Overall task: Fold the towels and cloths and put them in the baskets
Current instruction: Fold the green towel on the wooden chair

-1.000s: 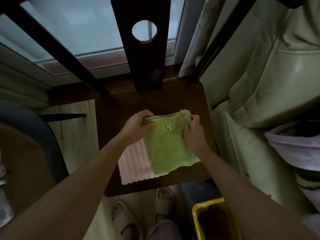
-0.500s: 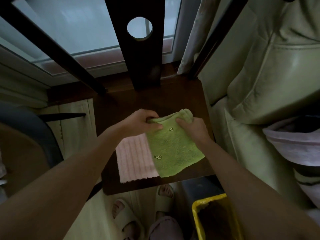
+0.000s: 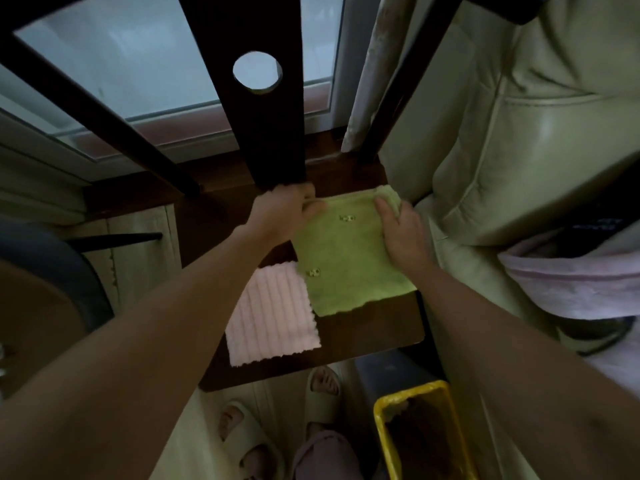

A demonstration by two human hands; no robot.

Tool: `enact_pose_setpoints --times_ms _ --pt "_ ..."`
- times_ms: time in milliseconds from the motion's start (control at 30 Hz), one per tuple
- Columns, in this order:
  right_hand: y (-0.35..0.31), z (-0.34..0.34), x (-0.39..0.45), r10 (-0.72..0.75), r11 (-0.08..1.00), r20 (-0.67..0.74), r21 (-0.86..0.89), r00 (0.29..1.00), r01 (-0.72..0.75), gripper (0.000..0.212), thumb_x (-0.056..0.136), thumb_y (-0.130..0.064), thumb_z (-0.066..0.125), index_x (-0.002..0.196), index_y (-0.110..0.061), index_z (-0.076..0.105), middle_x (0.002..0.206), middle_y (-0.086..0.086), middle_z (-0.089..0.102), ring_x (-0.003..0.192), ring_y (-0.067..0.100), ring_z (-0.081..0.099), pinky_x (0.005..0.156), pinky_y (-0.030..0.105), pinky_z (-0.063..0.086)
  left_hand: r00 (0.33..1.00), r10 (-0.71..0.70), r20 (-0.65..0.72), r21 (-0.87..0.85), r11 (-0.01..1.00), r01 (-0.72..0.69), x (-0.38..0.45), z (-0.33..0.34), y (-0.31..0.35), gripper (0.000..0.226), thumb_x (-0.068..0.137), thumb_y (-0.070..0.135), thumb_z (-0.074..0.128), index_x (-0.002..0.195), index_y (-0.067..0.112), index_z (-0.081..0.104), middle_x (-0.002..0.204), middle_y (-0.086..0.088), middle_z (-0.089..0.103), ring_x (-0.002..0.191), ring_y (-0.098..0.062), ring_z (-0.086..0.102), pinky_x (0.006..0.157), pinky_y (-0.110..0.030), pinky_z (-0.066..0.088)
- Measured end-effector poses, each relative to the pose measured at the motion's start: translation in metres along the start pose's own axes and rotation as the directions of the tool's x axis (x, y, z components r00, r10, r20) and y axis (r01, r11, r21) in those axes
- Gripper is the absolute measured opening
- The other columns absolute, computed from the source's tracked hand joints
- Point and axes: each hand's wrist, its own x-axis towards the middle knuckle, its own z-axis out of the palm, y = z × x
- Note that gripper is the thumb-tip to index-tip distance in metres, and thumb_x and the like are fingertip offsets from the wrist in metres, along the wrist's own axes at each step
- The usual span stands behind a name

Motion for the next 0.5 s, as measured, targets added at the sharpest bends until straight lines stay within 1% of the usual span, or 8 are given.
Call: enact_pose_setpoints --times_ms 100,200,233,300,333,400,433,500 --pt "-0.009 0.001 0.023 0.115 0.993 0.004 0.021 0.993 -0.115 0.057 0.098 -0.052 0.035 0.133 -0.008 0.043 0.127 0.01 0.053 0.117 0.028 0.051 0.082 0.03 0.034 0.997 -0.053 -0.049 -0.195 0.98 0.043 0.018 0.008 0.003 0.032 0.096 0.038 0.051 0.119 0.016 0.05 0.11 -0.005 0.055 0.094 -0.017 0.056 0.076 -0.029 0.043" --pt "0.001 0.003 0.032 0.223 0.965 0.072 0.125 0.972 -0.23 0.059 0.098 -0.048 0.04 0.142 -0.011 0.026 0.141 0.01 0.042 0.124 0.028 0.046 0.086 0.032 0.035 0.981 -0.101 -0.166 -0.377 0.926 0.032 0.004 0.021 0.003 0.05 0.095 0.033 0.053 0.139 0.014 0.036 0.142 -0.009 0.032 0.121 -0.019 0.043 0.096 -0.023 0.033" --pt "0.009 0.004 0.028 0.238 0.958 0.078 0.144 0.968 -0.247 0.062 0.097 -0.048 0.043 0.143 -0.012 0.023 0.143 0.009 0.041 0.125 0.028 0.045 0.087 0.032 0.036 0.972 -0.136 -0.191 -0.449 0.893 0.037 -0.006 0.027 0.001 0.051 0.095 0.033 0.053 0.14 0.016 0.035 0.145 -0.008 0.028 0.127 -0.019 0.04 0.102 -0.024 0.031" --pt "0.026 0.005 0.009 0.236 0.958 0.04 0.16 0.971 -0.239 0.068 0.095 -0.051 0.047 0.147 -0.016 0.02 0.147 0.007 0.039 0.129 0.027 0.043 0.095 0.034 0.037 0.98 -0.141 -0.141 -0.578 0.815 0.034 -0.033 0.041 -0.006 0.05 0.093 0.032 0.055 0.138 0.023 0.036 0.145 -0.003 0.028 0.13 -0.018 0.039 0.108 -0.035 0.038" --pt "0.035 0.007 -0.001 0.22 0.957 0.027 0.185 0.975 -0.222 0.07 0.094 -0.05 0.048 0.148 -0.019 0.017 0.149 0.006 0.036 0.131 0.027 0.041 0.1 0.036 0.036 0.99 -0.1 -0.096 -0.591 0.806 0.024 -0.047 0.047 -0.01 0.051 0.092 0.033 0.057 0.138 0.026 0.036 0.145 0.001 0.027 0.13 -0.016 0.039 0.105 -0.041 0.043" --pt "0.048 0.013 -0.018 0.167 0.958 0.028 0.232 0.986 -0.169 0.073 0.094 -0.047 0.05 0.151 -0.024 0.011 0.154 0.005 0.028 0.137 0.027 0.034 0.106 0.037 0.031 0.999 0.011 -0.04 -0.499 0.866 -0.03 -0.071 0.059 -0.017 0.058 0.089 0.033 0.06 0.141 0.028 0.035 0.149 0.006 0.023 0.131 -0.013 0.038 0.102 -0.043 0.047" --pt "0.053 0.015 -0.025 0.121 0.977 -0.005 0.176 0.993 -0.118 0.072 0.095 -0.046 0.049 0.152 -0.025 0.01 0.154 0.007 0.025 0.138 0.027 0.031 0.108 0.039 0.029 0.998 0.056 -0.029 -0.446 0.893 -0.063 -0.077 0.066 -0.02 0.062 0.089 0.033 0.061 0.143 0.029 0.033 0.152 0.009 0.02 0.132 -0.01 0.037 0.103 -0.042 0.046" --pt "0.057 0.017 -0.033 -0.12 0.98 -0.146 -0.178 0.982 0.093 0.065 0.098 -0.044 0.045 0.151 -0.025 0.014 0.153 0.011 0.026 0.137 0.028 0.028 0.111 0.044 0.025 0.995 0.096 -0.039 -0.396 0.912 -0.104 -0.081 0.074 -0.024 0.067 0.089 0.03 0.063 0.147 0.028 0.03 0.155 0.011 0.015 0.13 -0.006 0.036 0.103 -0.04 0.046"
